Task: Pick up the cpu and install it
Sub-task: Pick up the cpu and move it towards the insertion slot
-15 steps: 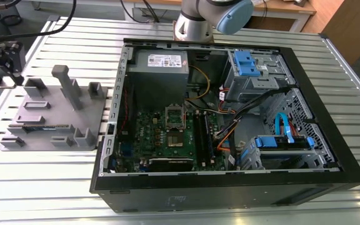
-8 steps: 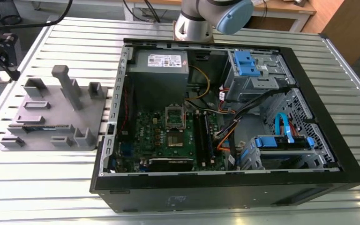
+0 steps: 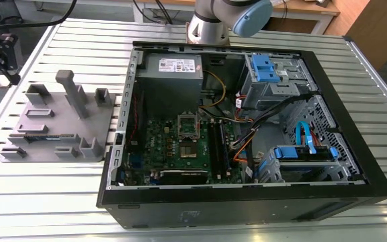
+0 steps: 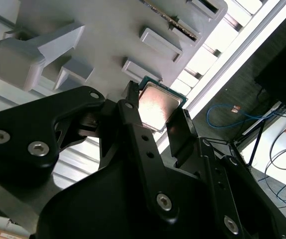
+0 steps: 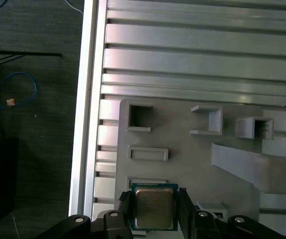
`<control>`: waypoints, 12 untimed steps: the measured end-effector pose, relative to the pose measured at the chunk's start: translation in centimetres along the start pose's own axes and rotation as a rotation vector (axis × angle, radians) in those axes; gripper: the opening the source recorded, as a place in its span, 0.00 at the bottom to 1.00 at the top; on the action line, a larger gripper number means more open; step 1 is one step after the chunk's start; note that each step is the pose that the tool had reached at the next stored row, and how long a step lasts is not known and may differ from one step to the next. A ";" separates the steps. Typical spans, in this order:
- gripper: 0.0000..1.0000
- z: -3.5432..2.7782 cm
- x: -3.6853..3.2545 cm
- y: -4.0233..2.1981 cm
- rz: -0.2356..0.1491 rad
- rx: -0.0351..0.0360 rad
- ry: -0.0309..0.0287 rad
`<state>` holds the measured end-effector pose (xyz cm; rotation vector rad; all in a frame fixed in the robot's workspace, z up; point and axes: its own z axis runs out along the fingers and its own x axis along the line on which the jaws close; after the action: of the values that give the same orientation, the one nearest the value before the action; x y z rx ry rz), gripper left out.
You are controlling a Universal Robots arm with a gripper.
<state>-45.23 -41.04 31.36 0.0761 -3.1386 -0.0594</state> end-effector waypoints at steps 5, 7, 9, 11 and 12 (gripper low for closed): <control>0.47 -0.31 0.00 0.01 0.000 0.0000 -0.0001; 0.47 -0.31 0.00 0.01 0.000 -0.0002 -0.0003; 0.47 -0.35 0.00 0.01 0.000 0.0000 0.0000; 0.47 -0.36 0.00 0.01 0.000 0.0000 -0.0001; 0.47 -0.36 0.00 0.01 0.000 0.0000 0.0000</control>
<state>-45.23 -41.04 31.72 0.0760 -3.1387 -0.0594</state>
